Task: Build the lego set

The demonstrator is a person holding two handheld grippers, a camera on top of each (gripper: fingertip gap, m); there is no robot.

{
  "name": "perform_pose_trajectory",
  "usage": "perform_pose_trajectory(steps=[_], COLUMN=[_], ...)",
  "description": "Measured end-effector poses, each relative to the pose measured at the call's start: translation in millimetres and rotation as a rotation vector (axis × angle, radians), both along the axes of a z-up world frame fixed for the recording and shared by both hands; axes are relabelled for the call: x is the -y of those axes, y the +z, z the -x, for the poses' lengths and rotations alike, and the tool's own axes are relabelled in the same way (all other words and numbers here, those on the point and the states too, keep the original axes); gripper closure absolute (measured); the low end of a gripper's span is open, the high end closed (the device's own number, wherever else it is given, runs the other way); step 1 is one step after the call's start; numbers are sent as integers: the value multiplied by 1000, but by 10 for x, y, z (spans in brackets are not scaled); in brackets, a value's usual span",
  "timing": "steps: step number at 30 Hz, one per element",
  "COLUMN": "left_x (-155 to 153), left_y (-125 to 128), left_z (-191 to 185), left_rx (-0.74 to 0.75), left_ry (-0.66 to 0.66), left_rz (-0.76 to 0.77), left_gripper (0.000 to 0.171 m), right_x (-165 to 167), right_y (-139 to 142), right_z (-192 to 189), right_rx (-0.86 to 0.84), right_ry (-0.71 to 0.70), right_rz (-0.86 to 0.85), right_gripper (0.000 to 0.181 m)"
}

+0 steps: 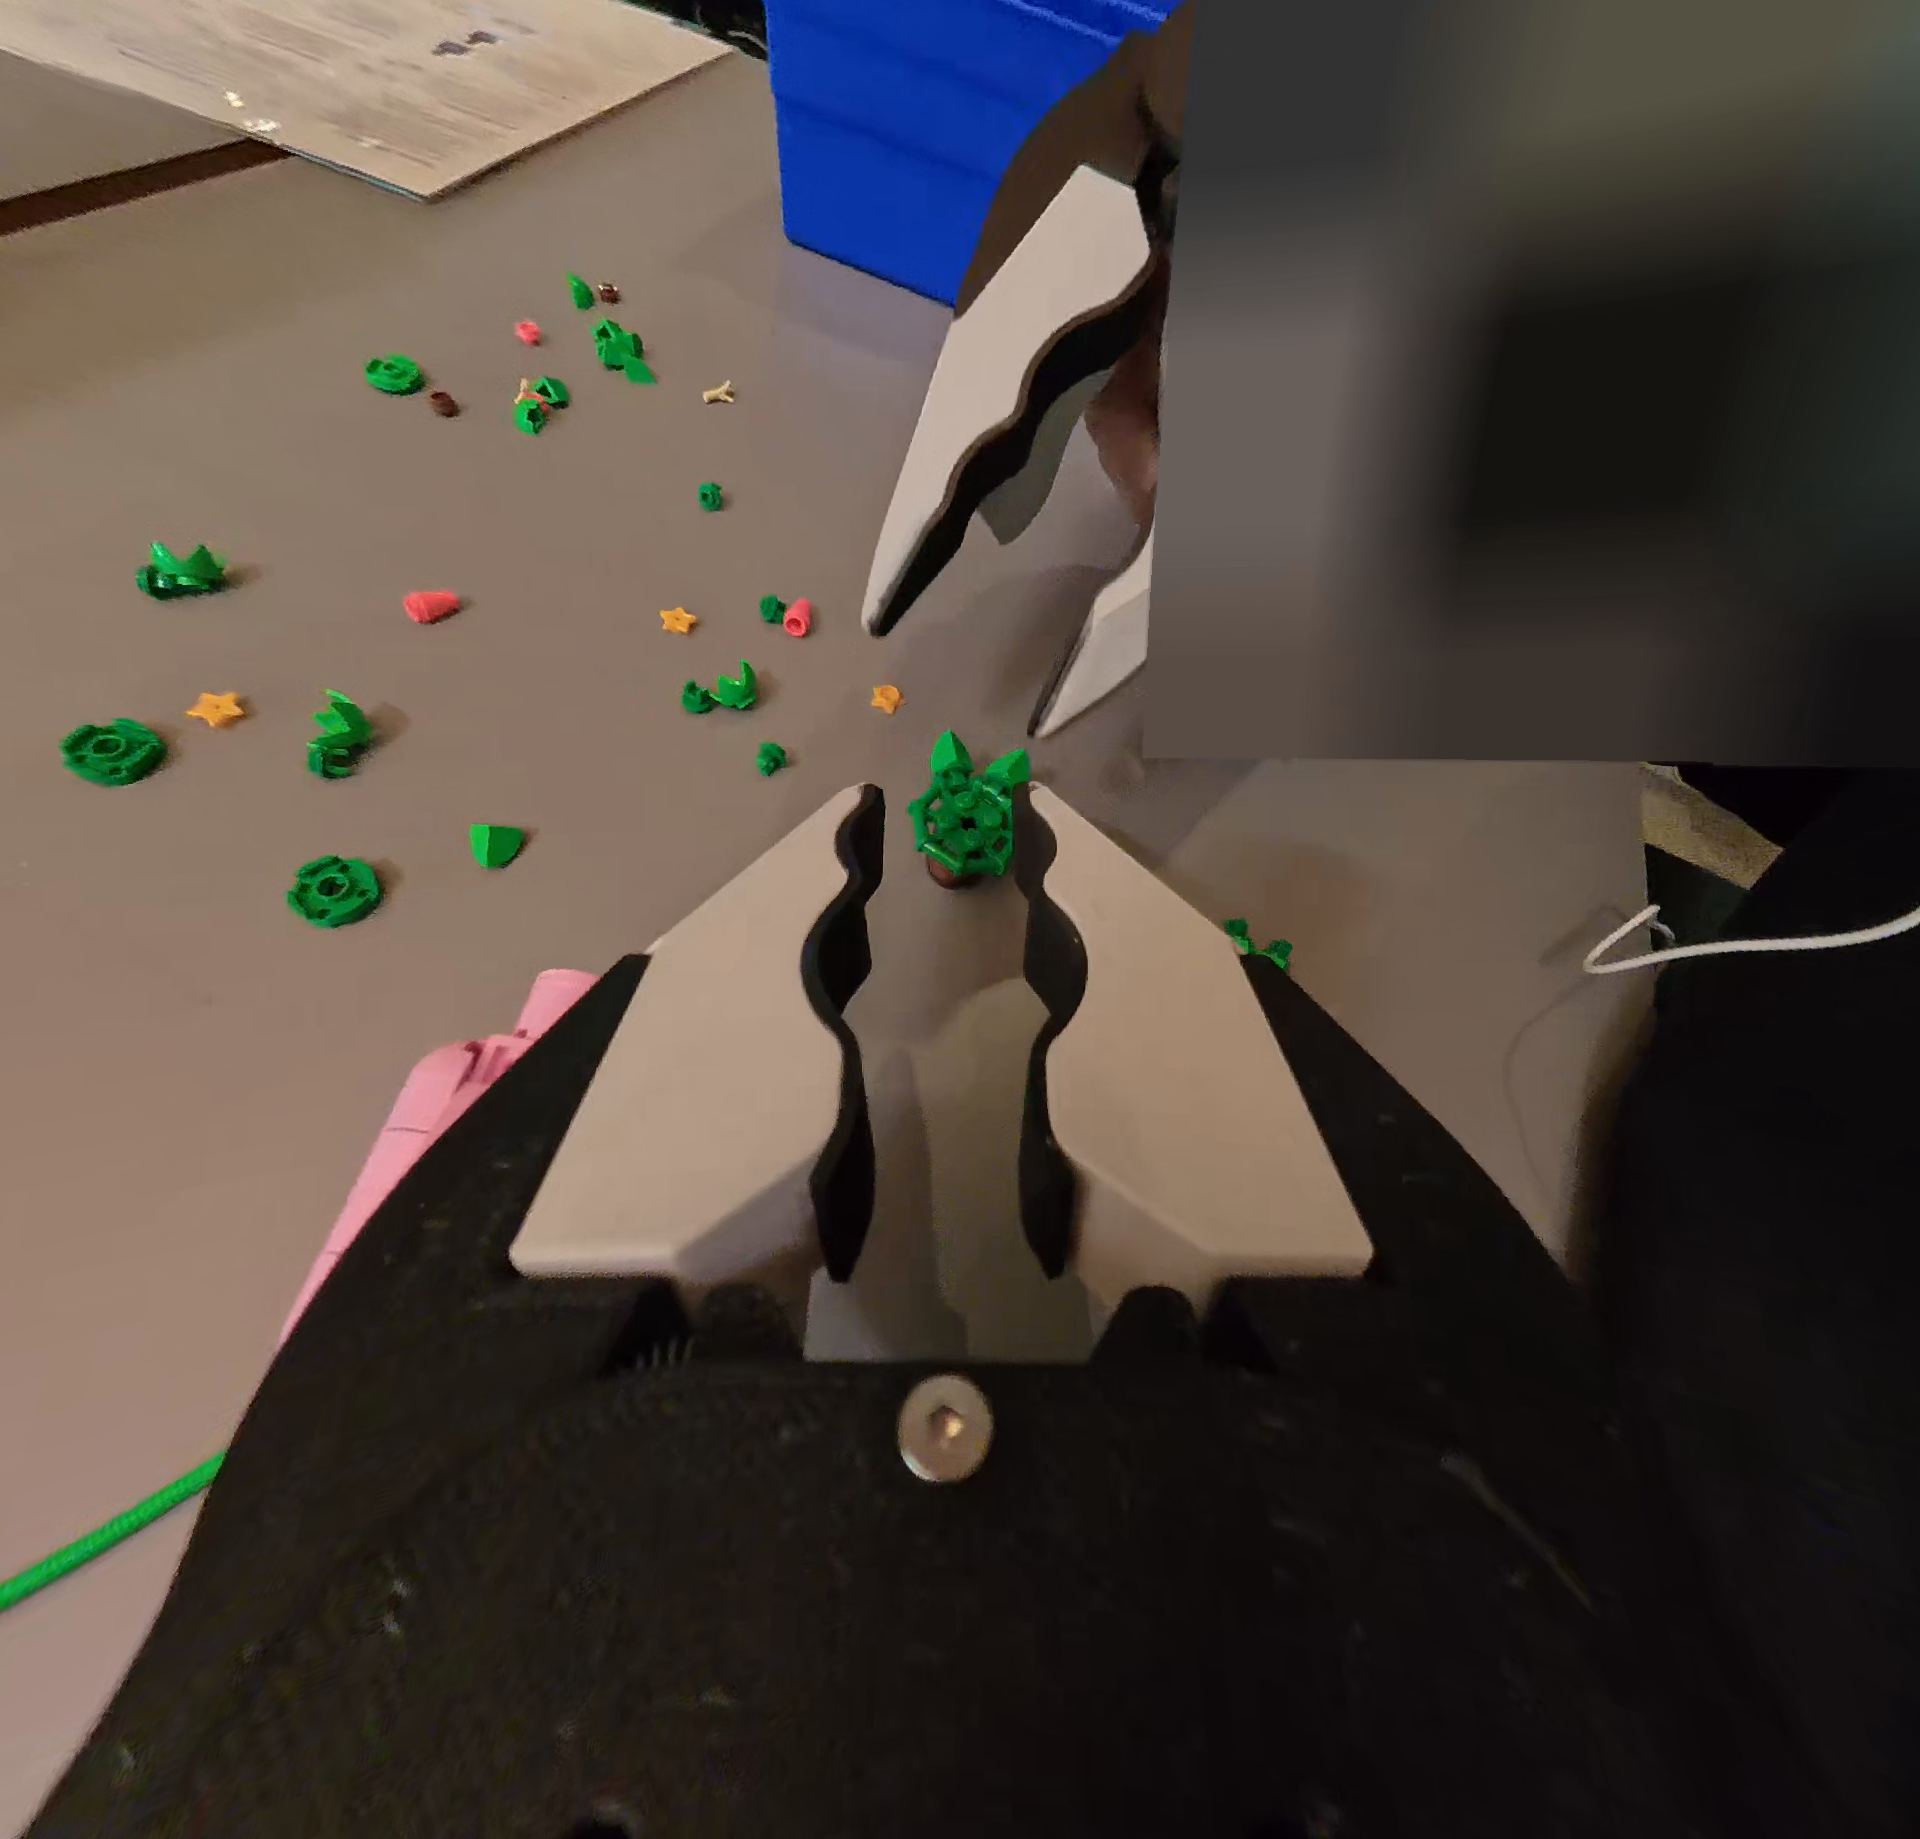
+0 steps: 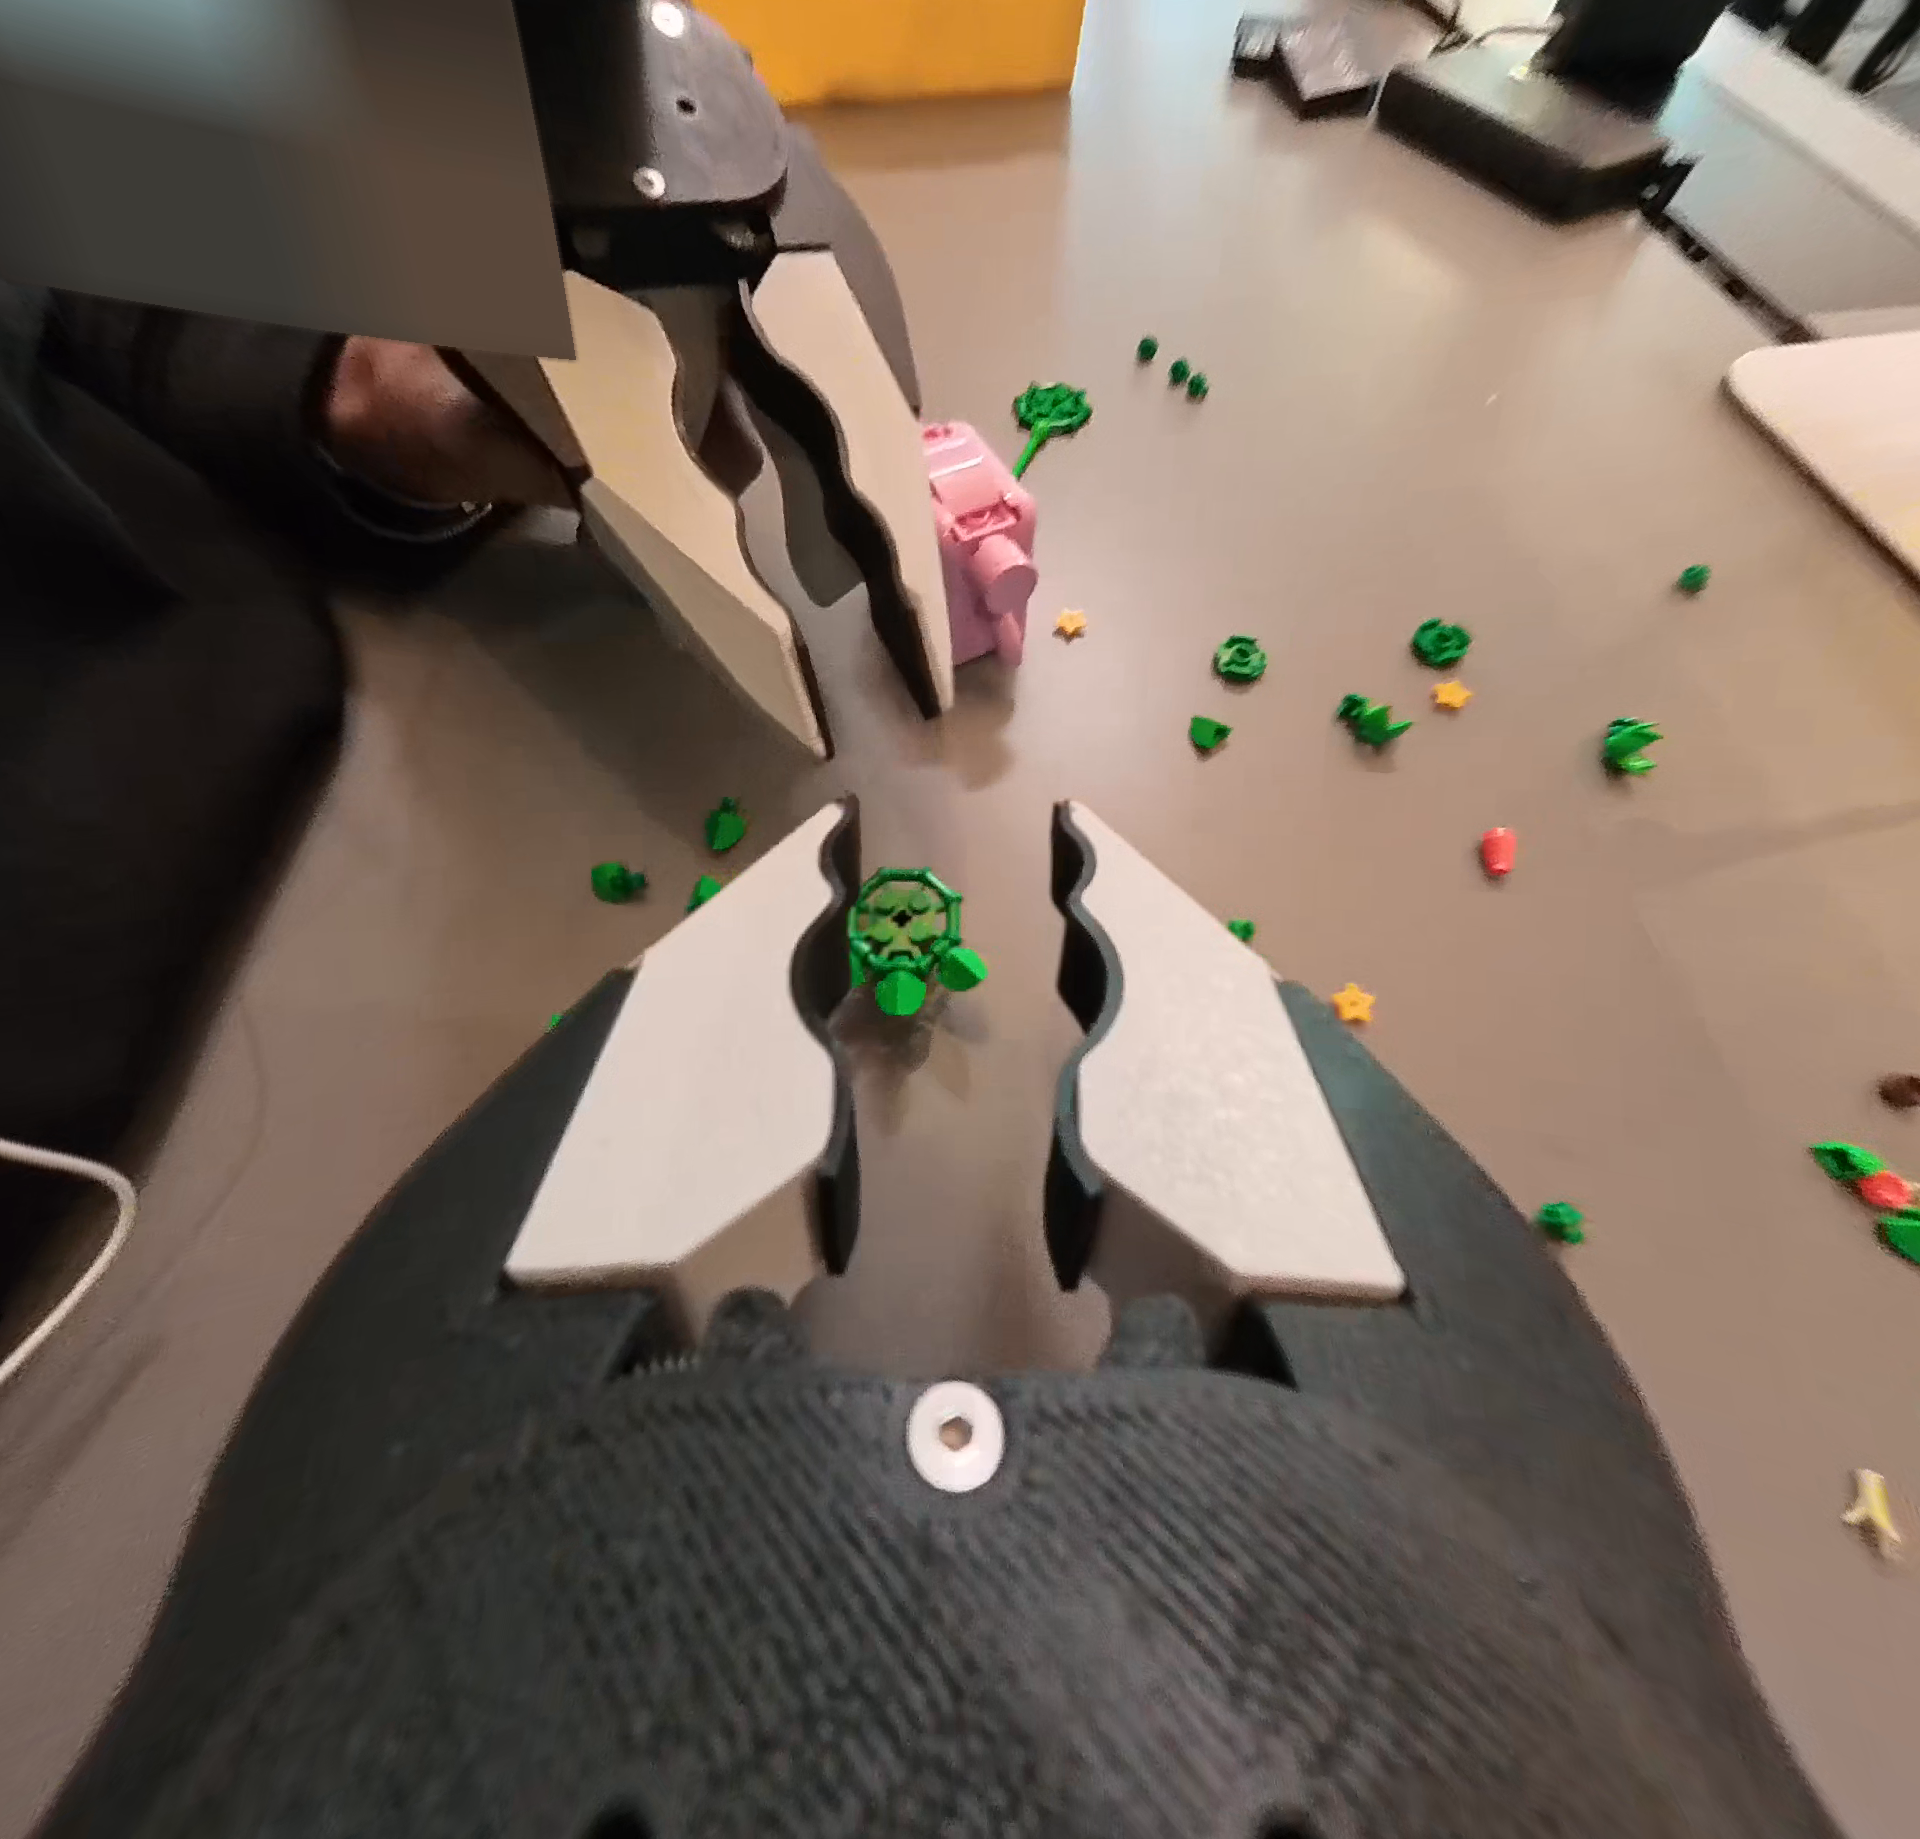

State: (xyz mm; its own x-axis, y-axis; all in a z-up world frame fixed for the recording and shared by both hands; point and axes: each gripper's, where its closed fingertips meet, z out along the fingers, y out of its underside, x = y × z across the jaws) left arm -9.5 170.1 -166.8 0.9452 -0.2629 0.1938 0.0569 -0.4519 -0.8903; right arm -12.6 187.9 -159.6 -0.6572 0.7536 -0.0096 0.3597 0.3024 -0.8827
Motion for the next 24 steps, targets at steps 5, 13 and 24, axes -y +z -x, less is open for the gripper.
perform_pose_trajectory(steps=[5, 13, 24], left_x=[90, 268, 298], left_y=[10, -465, -472], left_z=[-228, -551, -815], left_rx=[35, -170, -234], left_ry=[-168, -358, -457], left_rz=[1, 227, 197], left_gripper=[154, 150, 155], right_x=[-96, -161, -135], right_y=[92, 74, 66], right_z=[43, 64, 56], right_rx=[-55, -50, -51], right_ry=[-42, -62, -58], right_rz=[22, 31, 11], right_gripper=[148, 150, 151])
